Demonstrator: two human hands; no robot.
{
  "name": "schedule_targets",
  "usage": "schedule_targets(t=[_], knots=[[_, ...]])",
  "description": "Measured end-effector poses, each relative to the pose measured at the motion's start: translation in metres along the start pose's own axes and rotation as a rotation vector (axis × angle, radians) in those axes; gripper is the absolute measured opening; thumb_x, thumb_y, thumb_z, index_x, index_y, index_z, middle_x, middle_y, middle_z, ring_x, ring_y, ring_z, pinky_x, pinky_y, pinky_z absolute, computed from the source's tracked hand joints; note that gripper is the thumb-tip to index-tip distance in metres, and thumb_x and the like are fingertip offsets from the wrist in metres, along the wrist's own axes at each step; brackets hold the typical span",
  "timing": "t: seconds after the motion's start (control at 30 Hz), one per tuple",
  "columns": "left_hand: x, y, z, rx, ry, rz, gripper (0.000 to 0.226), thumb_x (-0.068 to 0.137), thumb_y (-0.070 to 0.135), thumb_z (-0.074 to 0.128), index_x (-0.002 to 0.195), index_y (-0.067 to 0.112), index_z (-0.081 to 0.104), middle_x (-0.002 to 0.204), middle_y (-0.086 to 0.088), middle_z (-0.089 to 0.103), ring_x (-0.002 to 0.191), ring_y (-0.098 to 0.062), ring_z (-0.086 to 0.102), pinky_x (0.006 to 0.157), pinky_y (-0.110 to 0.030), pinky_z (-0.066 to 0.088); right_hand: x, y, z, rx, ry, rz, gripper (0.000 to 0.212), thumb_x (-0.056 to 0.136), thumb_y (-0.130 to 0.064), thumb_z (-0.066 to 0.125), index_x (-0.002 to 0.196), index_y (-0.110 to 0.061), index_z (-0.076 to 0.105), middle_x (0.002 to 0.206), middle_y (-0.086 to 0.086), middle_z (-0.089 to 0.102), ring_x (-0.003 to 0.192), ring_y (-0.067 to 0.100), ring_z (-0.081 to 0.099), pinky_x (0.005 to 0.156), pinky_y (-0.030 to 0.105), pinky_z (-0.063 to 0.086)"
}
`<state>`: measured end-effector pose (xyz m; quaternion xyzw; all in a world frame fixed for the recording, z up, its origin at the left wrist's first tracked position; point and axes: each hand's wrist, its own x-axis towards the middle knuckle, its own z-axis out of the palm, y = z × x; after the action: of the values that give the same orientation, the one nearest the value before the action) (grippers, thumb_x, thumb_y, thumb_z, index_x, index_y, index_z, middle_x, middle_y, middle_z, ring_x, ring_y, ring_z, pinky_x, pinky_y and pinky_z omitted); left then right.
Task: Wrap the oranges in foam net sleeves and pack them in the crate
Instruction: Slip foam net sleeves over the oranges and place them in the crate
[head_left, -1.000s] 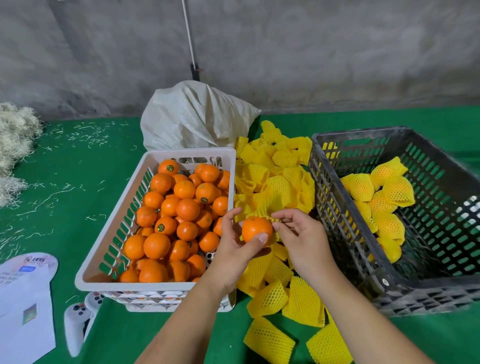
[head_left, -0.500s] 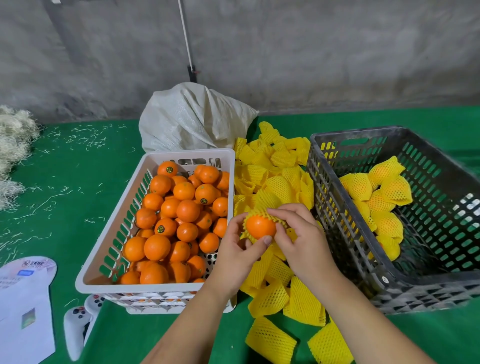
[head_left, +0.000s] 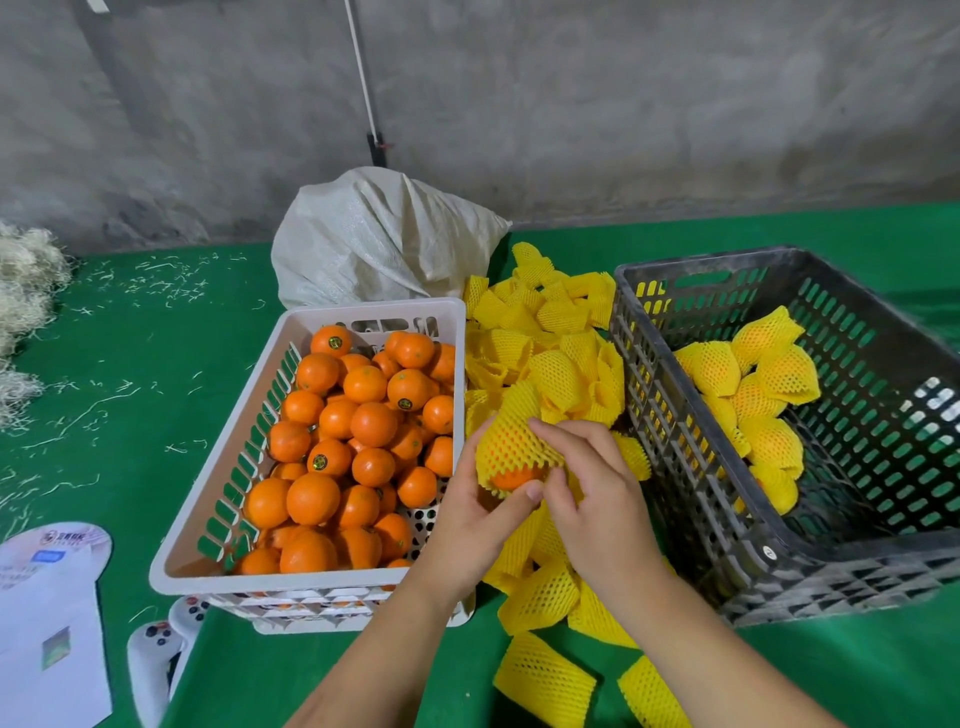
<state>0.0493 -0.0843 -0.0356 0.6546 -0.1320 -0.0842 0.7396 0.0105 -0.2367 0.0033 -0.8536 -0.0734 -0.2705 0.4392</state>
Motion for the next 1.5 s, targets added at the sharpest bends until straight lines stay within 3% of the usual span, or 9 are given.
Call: schedule_targets(t=[0.23, 0.37, 0.47, 0.63, 0.9, 1.03, 1.17, 1.27, 1.5], knots=[[0.007, 0.000, -0.001, -0.039, 0.138, 0.030, 0.060, 0.095, 0.015, 0.076, 0.149, 0.015, 0.049, 0.136, -0.012, 0.067, 0.128, -0.033, 0.064, 0.107, -0.047, 0.054, -0.001, -0.005, 0.004, -0.010, 0.013, -0.108, 0.028, 0.094, -0.006, 0.058, 0.116, -0.012, 0.075, 0.113, -0.001, 0.065, 0.107, 0.014, 0.063, 0.090, 0.024, 0.052], [0.008, -0.007, -0.004, 0.051, 0.175, -0.012, 0.085, 0.085, 0.009, 0.077, 0.157, 0.032, 0.038, 0.143, 0.004, 0.063, 0.129, -0.020, 0.064, 0.107, -0.045, 0.054, -0.006, -0.009, 0.008, 0.412, 0.059, 0.393, 0.021, 0.093, -0.035, 0.065, 0.113, -0.030, 0.068, 0.106, -0.016, 0.065, 0.101, 0.007, 0.063, 0.079, 0.015, 0.050], [0.008, -0.011, -0.003, 0.080, 0.147, -0.024, 0.098, 0.082, 0.010, 0.081, 0.161, 0.037, 0.030, 0.152, 0.010, 0.055, 0.136, -0.014, 0.058, 0.108, -0.039, 0.053, -0.003, 0.000, 0.010, 0.435, -0.066, 0.588, 0.047, 0.088, -0.042, 0.076, 0.127, -0.039, 0.051, 0.121, -0.014, 0.055, 0.108, 0.006, 0.059, 0.076, 0.015, 0.053], [0.009, -0.015, -0.007, 0.044, 0.090, -0.031, 0.092, 0.087, 0.008, 0.081, 0.162, 0.031, 0.032, 0.146, 0.008, 0.061, 0.134, -0.018, 0.061, 0.103, -0.033, 0.055, -0.004, 0.012, 0.013, 0.409, -0.212, 0.481, 0.053, 0.094, -0.021, 0.072, 0.135, -0.046, 0.052, 0.132, -0.011, 0.057, 0.118, 0.002, 0.059, 0.096, 0.026, 0.054], [0.010, -0.008, -0.008, 0.052, 0.132, 0.070, 0.054, 0.095, 0.003, 0.066, 0.147, 0.012, 0.055, 0.136, -0.016, 0.067, 0.127, -0.038, 0.064, 0.105, -0.054, 0.055, -0.014, 0.009, 0.014, 0.020, -0.089, 0.097, 0.029, 0.095, -0.007, 0.067, 0.123, -0.013, 0.069, 0.104, -0.009, 0.057, 0.089, 0.000, 0.055, 0.075, 0.007, 0.042], [0.009, -0.010, -0.008, 0.125, 0.188, 0.044, 0.072, 0.091, 0.006, 0.068, 0.156, 0.023, 0.043, 0.142, -0.004, 0.063, 0.131, -0.026, 0.061, 0.109, -0.050, 0.052, -0.008, 0.000, 0.006, 0.348, -0.077, 0.372, 0.018, 0.092, -0.025, 0.065, 0.110, -0.022, 0.068, 0.087, -0.018, 0.061, 0.080, 0.003, 0.058, 0.068, 0.012, 0.044], [0.004, -0.011, -0.007, 0.251, 0.012, -0.003, 0.094, 0.098, 0.010, 0.065, 0.166, 0.042, 0.009, 0.158, 0.030, 0.042, 0.146, 0.001, 0.043, 0.114, -0.021, 0.042, 0.006, -0.006, 0.003, 0.560, -0.153, 0.666, 0.073, 0.086, -0.064, 0.068, 0.145, -0.031, 0.043, 0.128, -0.018, 0.057, 0.105, -0.009, 0.057, 0.079, 0.009, 0.049], [0.002, -0.011, -0.002, 0.334, -0.043, 0.038, 0.073, 0.109, 0.013, 0.052, 0.168, 0.029, 0.011, 0.154, 0.046, 0.033, 0.146, 0.015, 0.031, 0.113, -0.007, 0.033, 0.003, -0.011, 0.014, 0.508, -0.244, 0.755, 0.093, 0.087, -0.044, 0.077, 0.159, -0.033, 0.020, 0.151, -0.013, 0.043, 0.133, 0.009, 0.049, 0.108, 0.033, 0.047], [-0.011, -0.008, 0.013, 0.618, -0.004, 0.156, 0.057, 0.110, 0.015, 0.053, 0.161, 0.034, 0.038, 0.145, 0.031, 0.056, 0.124, 0.004, 0.062, 0.101, -0.018, 0.050, 0.012, 0.013, 0.000, 0.612, 0.002, 0.797, 0.083, 0.085, -0.008, 0.070, 0.147, -0.048, 0.034, 0.134, -0.008, 0.058, 0.115, 0.015, 0.063, 0.096, 0.043, 0.056]])
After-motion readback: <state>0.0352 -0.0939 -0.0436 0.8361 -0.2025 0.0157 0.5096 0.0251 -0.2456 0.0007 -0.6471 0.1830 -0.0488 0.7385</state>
